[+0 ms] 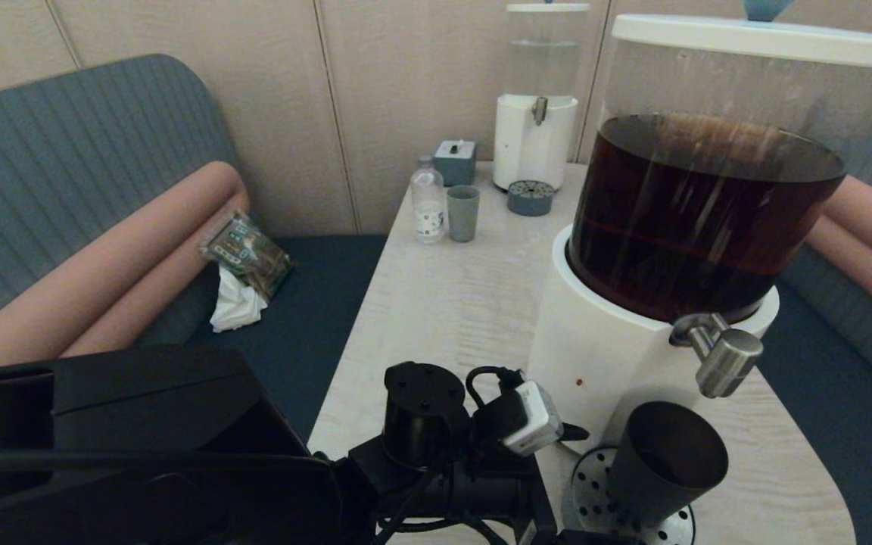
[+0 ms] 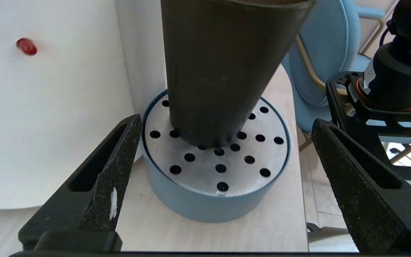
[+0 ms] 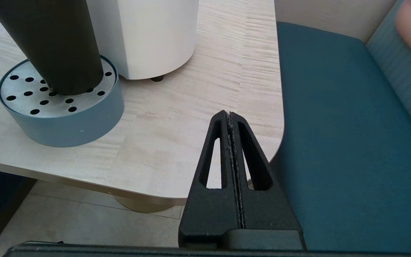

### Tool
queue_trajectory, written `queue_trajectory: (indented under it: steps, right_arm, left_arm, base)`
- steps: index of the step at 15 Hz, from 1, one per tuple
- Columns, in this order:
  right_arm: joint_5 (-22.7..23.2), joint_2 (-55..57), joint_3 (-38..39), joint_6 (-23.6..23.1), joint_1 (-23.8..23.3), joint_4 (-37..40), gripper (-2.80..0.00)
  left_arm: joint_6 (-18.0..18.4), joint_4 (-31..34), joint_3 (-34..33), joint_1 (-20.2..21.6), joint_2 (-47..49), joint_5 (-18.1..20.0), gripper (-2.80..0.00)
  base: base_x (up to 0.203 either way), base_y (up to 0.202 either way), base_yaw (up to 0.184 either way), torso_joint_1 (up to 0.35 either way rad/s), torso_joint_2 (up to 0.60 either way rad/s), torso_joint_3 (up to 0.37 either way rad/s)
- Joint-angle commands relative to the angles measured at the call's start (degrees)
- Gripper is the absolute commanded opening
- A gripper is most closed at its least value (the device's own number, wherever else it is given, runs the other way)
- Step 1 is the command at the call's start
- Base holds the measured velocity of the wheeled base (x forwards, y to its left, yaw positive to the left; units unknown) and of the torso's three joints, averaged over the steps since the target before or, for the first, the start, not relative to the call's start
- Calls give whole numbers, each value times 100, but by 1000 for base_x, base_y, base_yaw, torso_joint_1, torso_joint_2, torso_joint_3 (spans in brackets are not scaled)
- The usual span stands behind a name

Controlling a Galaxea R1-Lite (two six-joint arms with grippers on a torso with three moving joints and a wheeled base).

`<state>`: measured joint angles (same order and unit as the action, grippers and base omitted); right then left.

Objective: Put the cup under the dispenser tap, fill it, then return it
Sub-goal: Place the cup next to the water dispenser

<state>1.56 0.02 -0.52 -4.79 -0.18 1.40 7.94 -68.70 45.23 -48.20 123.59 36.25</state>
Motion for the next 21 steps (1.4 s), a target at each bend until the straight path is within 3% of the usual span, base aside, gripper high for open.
queue_trajectory:
  steps: [1,21]
  right_arm:
    - [2,-2,0,-4,1,0,-280]
    - [2,-2,0,-4,1,0,-280]
  left_arm:
    - [-2,20,140,-5,16,13,0]
    - [-90,466,1247,-212,498,-101,0]
  base:
    - [0,0,0,0,0,0]
    - [0,0,0,0,0,0]
